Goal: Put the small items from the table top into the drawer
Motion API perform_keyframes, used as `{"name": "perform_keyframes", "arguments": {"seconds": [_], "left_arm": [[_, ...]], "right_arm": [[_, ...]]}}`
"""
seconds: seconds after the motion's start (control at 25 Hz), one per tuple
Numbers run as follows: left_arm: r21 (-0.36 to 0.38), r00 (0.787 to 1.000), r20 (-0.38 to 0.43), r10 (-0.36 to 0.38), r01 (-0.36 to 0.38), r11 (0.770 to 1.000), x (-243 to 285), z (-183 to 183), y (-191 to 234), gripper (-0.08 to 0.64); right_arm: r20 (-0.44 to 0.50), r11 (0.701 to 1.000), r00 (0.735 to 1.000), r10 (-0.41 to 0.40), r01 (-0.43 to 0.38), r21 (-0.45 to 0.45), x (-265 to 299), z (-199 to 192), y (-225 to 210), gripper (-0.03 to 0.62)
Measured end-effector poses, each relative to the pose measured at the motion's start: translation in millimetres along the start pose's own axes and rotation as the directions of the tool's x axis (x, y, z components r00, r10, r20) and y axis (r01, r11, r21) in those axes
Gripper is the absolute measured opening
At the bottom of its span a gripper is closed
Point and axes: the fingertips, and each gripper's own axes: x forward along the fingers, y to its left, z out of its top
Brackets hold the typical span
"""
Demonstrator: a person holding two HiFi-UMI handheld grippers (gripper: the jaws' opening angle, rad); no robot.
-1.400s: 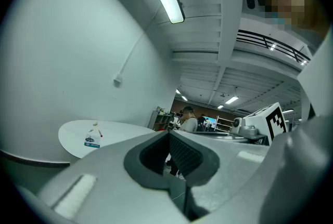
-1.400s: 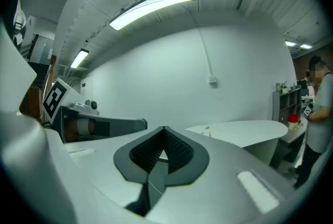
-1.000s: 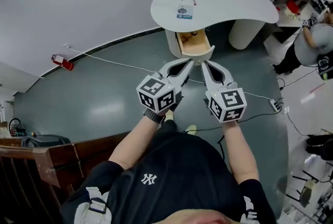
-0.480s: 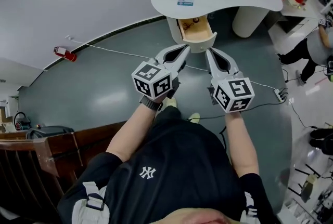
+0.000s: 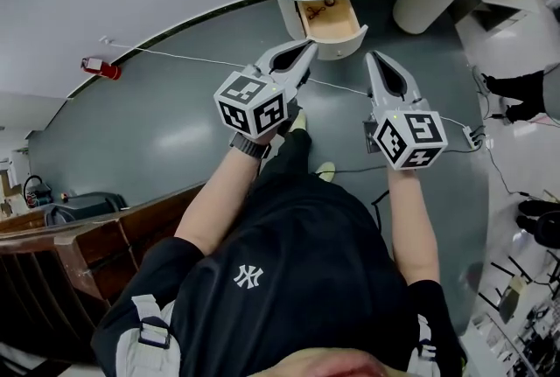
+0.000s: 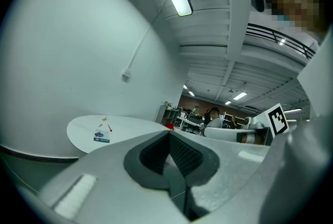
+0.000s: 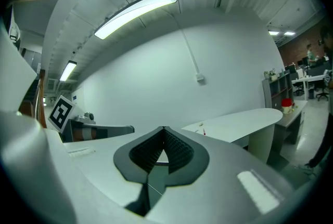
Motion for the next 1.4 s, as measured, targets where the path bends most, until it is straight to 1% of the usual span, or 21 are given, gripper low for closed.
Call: {"name": "perform_keyframes", "arguments": {"seconds": [0.28, 0.68, 0.88, 1.12, 1.28, 1.4], "left_arm": [[-0.024, 1.0, -0.025, -0.008, 0.007, 1.0, 42, 0, 60, 0.0], [-0.019, 0.996, -0.084, -0.022, 0.021, 1.0, 117, 16, 186, 0.0], [-0.03, 0.992, -0.125, -0.031, 0.027, 0.999, 145, 13, 241, 0.0], [-0.034, 0.988, -0.15, -0.024, 0.019, 0.999, 165, 11, 278, 0.0], [-0.074, 0.984, -0.179, -0.012, -0.001, 0.997, 177, 2, 297, 0.0], [-0.094, 0.98, -0.199, 0.019, -0.038, 0.995, 187, -10, 313, 0.0]], "right_arm": [[-0.029, 1.0, 0.999, -0.028, 0.028, -0.006, 58, 1, -21, 0.023], [-0.069, 0.995, 0.993, -0.098, 0.098, -0.003, 184, 11, -59, 0.023], [-0.086, 0.991, 0.988, -0.13, 0.131, 0.009, 237, 8, -72, 0.023], [-0.109, 0.991, 0.985, -0.135, 0.134, -0.019, 272, 9, -72, 0.023], [-0.111, 0.991, 0.985, -0.132, 0.129, -0.033, 288, 17, -74, 0.023], [-0.118, 0.992, 0.985, -0.123, 0.117, -0.056, 301, 14, -77, 0.023]]}}
